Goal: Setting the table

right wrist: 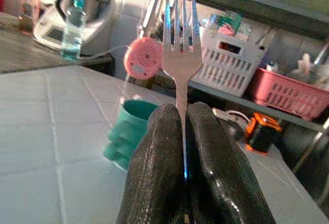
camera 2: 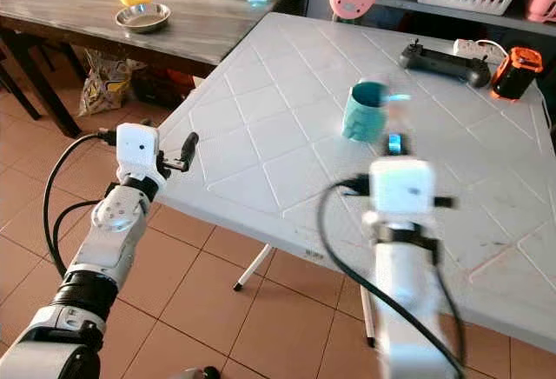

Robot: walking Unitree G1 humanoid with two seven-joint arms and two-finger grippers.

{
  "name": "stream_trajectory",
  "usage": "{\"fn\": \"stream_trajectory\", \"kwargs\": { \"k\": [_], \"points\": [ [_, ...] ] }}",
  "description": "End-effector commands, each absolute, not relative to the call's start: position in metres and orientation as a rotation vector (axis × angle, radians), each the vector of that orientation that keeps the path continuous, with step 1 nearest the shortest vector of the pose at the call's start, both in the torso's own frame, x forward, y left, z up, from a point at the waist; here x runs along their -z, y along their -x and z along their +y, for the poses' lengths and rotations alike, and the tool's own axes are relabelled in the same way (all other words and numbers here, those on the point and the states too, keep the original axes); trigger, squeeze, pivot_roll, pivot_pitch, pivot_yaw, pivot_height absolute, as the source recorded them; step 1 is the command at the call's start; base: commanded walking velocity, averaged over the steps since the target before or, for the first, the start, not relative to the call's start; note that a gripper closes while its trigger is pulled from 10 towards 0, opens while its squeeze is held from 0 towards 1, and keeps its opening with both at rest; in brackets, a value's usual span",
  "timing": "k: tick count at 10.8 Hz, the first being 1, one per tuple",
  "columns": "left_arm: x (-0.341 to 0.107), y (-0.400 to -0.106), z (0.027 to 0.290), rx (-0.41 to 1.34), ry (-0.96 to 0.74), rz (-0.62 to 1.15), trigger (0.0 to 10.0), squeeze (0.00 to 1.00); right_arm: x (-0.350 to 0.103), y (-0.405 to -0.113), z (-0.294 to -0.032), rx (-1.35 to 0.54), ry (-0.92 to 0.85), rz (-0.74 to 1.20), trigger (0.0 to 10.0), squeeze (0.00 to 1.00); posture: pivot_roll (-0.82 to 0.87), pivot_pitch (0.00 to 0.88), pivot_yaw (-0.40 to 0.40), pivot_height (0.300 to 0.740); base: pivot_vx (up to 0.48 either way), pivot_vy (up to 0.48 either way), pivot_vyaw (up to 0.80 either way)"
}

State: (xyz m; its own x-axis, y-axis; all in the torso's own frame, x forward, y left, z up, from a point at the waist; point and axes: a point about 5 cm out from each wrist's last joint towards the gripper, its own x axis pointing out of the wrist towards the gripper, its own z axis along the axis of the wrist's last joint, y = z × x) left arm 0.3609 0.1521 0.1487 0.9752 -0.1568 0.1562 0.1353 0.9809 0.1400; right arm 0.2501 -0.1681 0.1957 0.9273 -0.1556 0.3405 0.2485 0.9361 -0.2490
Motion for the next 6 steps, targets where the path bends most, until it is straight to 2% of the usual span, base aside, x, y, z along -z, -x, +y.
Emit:
{"fn": "stream_trajectory", "kwargs": {
  "k": [1, 3, 6],
  "points": [
    [-0.1529, -0.3624, 0.151, 0.146, -0.122, -0.172, 10.0, 0.0, -0.2017, -0.2458, -0.172, 0.235, 0.296, -0.341, 10.0, 0.0, 0.03, 0.092, 0.031, 0.74, 0.0, 0.0, 0.0],
    [-0.1563, -0.3639, 0.1469, 0.146, -0.103, -0.176, 10.0, 0.0, -0.2014, -0.2453, -0.1753, 0.261, 0.289, -0.325, 10.0, 0.0, 0.03, 0.094, 0.031, 0.74, 0.0, 0.0, 0.0],
    [-0.157, -0.365, 0.1445, 0.157, -0.078, -0.161, 10.0, 0.0, -0.2013, -0.2453, -0.1749, 0.267, 0.283, -0.319, 10.0, 0.0, 0.03, 0.102, 0.04, 0.74, 0.0, 0.0, -0.56]
  ]
}}
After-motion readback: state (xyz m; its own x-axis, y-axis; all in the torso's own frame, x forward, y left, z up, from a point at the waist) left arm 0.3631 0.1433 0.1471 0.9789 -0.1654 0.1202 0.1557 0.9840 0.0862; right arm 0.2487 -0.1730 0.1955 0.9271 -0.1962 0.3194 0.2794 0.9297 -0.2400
